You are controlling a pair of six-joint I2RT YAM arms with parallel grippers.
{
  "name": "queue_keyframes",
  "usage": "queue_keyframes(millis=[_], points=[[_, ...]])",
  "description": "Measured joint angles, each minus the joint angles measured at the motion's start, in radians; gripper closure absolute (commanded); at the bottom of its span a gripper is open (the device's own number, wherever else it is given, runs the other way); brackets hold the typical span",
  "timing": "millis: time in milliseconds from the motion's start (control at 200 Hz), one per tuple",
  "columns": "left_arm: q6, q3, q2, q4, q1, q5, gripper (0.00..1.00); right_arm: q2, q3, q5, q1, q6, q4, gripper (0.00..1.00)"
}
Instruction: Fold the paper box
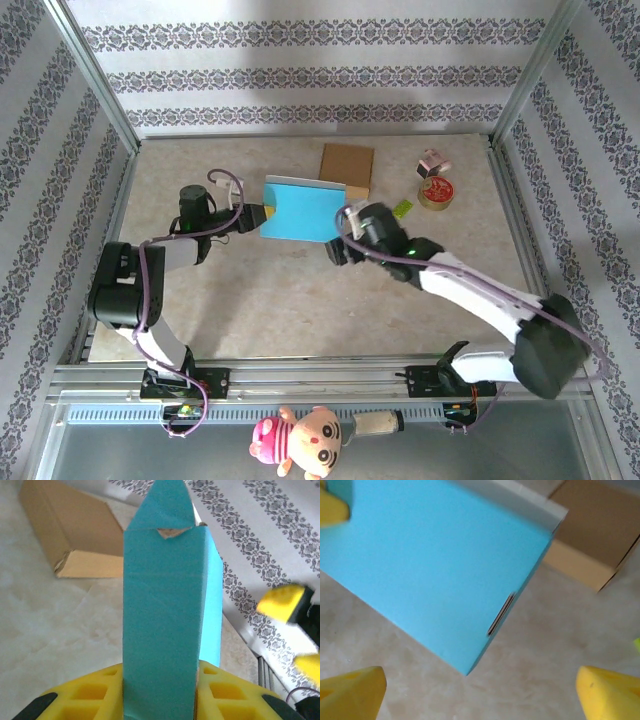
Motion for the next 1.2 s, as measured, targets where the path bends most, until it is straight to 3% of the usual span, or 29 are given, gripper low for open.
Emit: queue_keyframes(millis=[160, 435, 575, 715, 889, 1034, 1199], points=[[0.18, 0.0, -0.122, -0.111, -0.06, -0.04, 0.89, -0.001, 0.142, -0.142, -0.099, -0.242, -0.079, 0.02], [0.389, -0.024, -0.247, -0.164, -0.107, -0.035, 0.89, 0.15, 0.348, -0.536, -0.202, -0.746, -0.258, 0.02], [0.447, -0.024, -0.28, -0.188, -0.128, -0.024, 0.9, 0.29, 0.521, -0.65, -0.199, -0.868, -0.424, 0.02], [0.478, -0.024, -0.315, -0.203, -0.141, -0.021, 0.9, 0.37, 0.593, -0.682, -0.183, -0.895, -0.527, 0.03], [0.496, -0.024, -0.33, -0.211, -0.143, -0.021, 0.9, 0.432, 0.635, -0.701, -0.161, -0.919, -0.632, 0.18], [0.501, -0.024, -0.33, -0.215, -0.143, -0.022, 0.9, 0.465, 0.671, -0.7, -0.135, -0.945, -0.694, 0.43], [0.516, -0.024, -0.33, -0.237, -0.149, -0.027, 0.85, 0.475, 0.686, -0.686, -0.124, -0.945, -0.718, 0.52]])
